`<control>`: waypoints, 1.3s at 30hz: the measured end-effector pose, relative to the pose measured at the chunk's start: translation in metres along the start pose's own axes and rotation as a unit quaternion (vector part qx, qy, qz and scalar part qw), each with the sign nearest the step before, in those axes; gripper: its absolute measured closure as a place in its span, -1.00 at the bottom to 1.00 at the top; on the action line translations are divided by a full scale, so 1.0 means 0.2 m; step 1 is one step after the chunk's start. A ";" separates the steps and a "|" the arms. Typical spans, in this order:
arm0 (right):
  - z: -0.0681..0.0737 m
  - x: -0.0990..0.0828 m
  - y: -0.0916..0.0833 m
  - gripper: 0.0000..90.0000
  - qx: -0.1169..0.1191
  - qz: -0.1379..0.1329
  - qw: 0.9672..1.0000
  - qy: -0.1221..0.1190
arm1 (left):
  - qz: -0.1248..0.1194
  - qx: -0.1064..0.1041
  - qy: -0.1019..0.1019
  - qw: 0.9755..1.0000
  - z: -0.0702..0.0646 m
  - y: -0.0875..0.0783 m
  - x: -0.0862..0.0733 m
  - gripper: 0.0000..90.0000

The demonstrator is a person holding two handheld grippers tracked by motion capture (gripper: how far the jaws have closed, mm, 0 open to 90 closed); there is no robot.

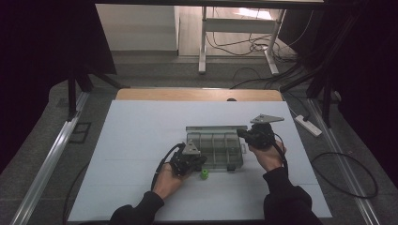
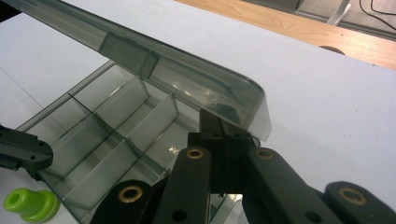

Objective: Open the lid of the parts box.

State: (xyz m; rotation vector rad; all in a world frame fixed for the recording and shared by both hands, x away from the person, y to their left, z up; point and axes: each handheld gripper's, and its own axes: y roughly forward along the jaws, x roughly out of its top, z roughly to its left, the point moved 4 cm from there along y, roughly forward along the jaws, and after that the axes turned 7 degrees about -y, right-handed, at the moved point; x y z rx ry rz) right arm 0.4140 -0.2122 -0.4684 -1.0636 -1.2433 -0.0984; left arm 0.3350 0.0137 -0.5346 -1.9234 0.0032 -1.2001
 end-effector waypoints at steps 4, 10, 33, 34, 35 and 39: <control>-0.01 0.01 0.01 0.99 -0.001 -0.001 1.000 0.000 | -0.001 0.000 -0.001 1.000 0.00 0.00 0.00 0.98; -0.02 0.02 0.03 0.99 -0.003 -0.005 1.000 0.000 | 0.000 0.001 0.001 1.000 0.00 0.00 0.00 0.98; -0.08 0.07 0.07 0.99 -0.009 -0.014 1.000 0.007 | 0.001 0.003 0.004 1.000 0.00 0.00 0.00 0.98; -0.08 0.07 0.06 0.99 -0.010 -0.017 1.000 0.009 | 0.001 0.004 0.005 1.000 0.00 0.00 0.00 0.98; -0.08 0.08 0.06 0.99 -0.011 -0.018 1.000 0.009 | 0.001 0.004 0.005 1.000 0.00 0.00 0.00 0.98; -0.09 0.09 0.07 0.99 -0.012 -0.021 1.000 0.011 | 0.000 0.004 0.004 1.000 -0.01 0.00 0.00 0.98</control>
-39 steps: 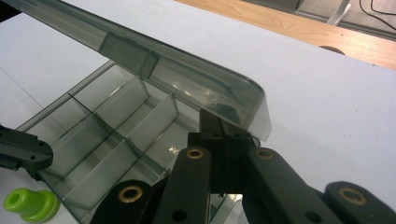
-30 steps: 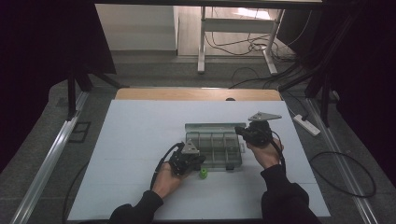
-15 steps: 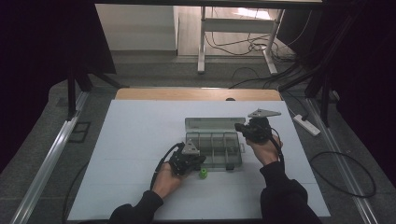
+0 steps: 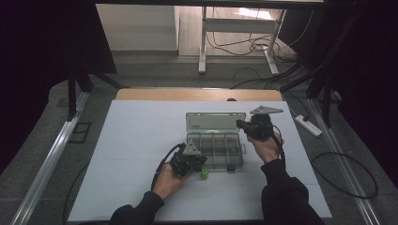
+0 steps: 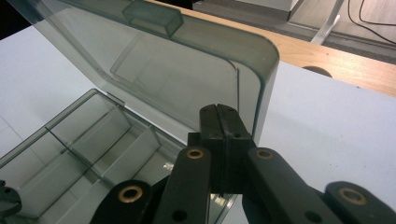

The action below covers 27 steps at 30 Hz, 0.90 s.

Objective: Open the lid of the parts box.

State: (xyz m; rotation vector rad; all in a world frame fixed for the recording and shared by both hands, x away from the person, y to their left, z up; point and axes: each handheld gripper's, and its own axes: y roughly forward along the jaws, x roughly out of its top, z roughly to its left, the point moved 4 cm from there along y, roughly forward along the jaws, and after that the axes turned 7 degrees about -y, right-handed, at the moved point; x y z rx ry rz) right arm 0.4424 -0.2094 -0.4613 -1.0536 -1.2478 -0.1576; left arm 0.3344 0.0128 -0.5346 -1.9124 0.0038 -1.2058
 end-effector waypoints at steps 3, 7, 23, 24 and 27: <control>-0.01 0.01 0.01 0.99 -0.001 -0.001 1.000 0.002 | 0.001 0.000 0.002 1.000 0.00 0.00 0.00 0.99; -0.01 0.02 0.02 0.99 -0.001 -0.003 1.000 0.002 | 0.002 0.001 0.002 1.000 0.00 0.00 0.00 0.98; -0.05 0.04 0.06 0.99 -0.008 -0.003 1.000 0.004 | 0.000 0.004 0.003 1.000 0.00 0.00 0.00 0.98; -0.06 0.04 0.06 0.99 -0.008 -0.003 1.000 0.004 | 0.000 0.004 0.002 1.000 0.00 0.00 0.00 0.99; -0.07 0.04 0.07 0.99 -0.010 -0.003 1.000 0.005 | 0.000 0.004 0.002 1.000 0.00 0.00 0.00 0.98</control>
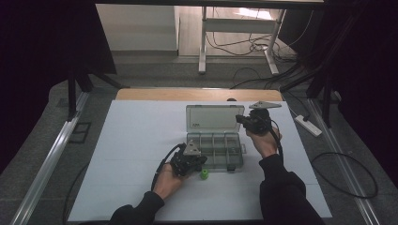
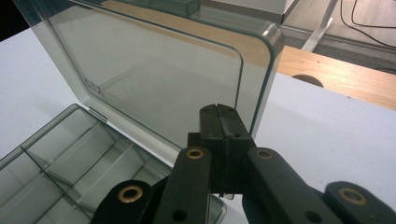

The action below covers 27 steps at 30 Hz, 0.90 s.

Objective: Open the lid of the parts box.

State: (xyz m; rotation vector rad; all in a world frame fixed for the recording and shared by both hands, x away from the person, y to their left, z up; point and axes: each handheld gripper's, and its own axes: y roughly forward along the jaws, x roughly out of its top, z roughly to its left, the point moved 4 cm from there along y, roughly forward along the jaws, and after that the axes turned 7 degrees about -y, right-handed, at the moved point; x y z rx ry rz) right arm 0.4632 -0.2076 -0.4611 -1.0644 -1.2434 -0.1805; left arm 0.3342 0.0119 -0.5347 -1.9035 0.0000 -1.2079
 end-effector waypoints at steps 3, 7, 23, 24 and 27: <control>0.00 0.00 0.01 0.99 0.000 0.000 1.000 0.000 | 0.000 0.000 0.000 1.000 0.00 0.00 0.00 0.98; -0.01 0.01 0.03 0.99 0.000 0.002 1.000 -0.001 | 0.000 0.000 0.000 1.000 0.00 0.00 0.00 0.98; -0.07 0.00 0.10 0.99 -0.010 0.011 1.000 0.009 | 0.003 -0.001 -0.001 1.000 0.00 0.00 0.00 0.98; -0.07 0.00 0.10 0.99 -0.010 0.013 1.000 0.010 | 0.003 -0.001 -0.002 1.000 0.00 0.00 0.00 0.98; -0.08 -0.01 0.11 0.99 -0.010 0.016 1.000 0.015 | 0.003 -0.001 -0.002 1.000 0.00 0.00 0.00 0.98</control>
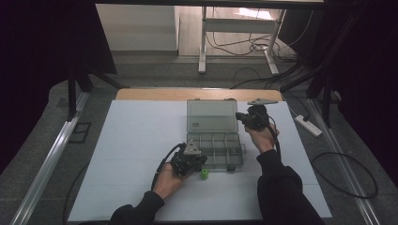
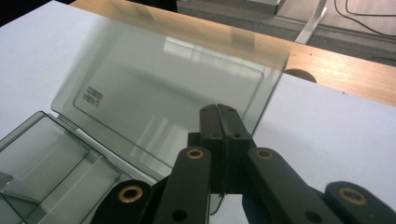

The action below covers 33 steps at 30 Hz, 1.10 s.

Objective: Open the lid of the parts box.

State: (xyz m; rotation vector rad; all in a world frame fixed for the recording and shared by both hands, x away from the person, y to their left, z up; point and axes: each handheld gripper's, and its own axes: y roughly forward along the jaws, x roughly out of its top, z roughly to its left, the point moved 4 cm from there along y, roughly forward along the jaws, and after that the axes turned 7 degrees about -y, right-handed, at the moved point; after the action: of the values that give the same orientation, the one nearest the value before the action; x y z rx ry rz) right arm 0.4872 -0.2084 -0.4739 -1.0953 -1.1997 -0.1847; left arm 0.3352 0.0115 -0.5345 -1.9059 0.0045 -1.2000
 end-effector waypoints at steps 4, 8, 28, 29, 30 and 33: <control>0.00 -0.01 0.00 0.99 0.003 0.003 1.000 -0.001 | 0.000 0.000 -0.001 1.000 0.00 0.00 0.00 0.98; 0.02 0.00 -0.01 0.99 0.005 0.005 1.000 -0.006 | 0.000 0.001 -0.002 1.000 0.00 0.00 0.00 0.98; 0.11 -0.03 -0.13 0.50 0.027 0.024 0.999 -0.029 | -0.012 0.002 -0.009 1.000 0.01 -0.10 0.04 0.56; 0.11 -0.03 -0.14 0.48 0.029 0.024 0.999 -0.029 | -0.012 0.002 -0.007 1.000 0.01 -0.11 0.04 0.53; 0.12 -0.04 -0.15 0.45 0.030 0.023 0.999 -0.029 | -0.012 0.002 -0.008 1.000 0.01 -0.12 0.04 0.50; 0.13 -0.05 -0.17 0.38 0.034 0.025 0.999 -0.029 | -0.011 0.001 -0.008 1.000 0.01 -0.14 0.03 0.41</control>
State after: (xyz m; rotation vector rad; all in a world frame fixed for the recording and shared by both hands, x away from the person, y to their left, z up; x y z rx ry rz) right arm 0.4454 -0.2095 -0.4635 -1.0751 -1.2206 -0.0740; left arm 0.3296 0.0280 -0.5118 -1.9176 -0.0273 -1.1994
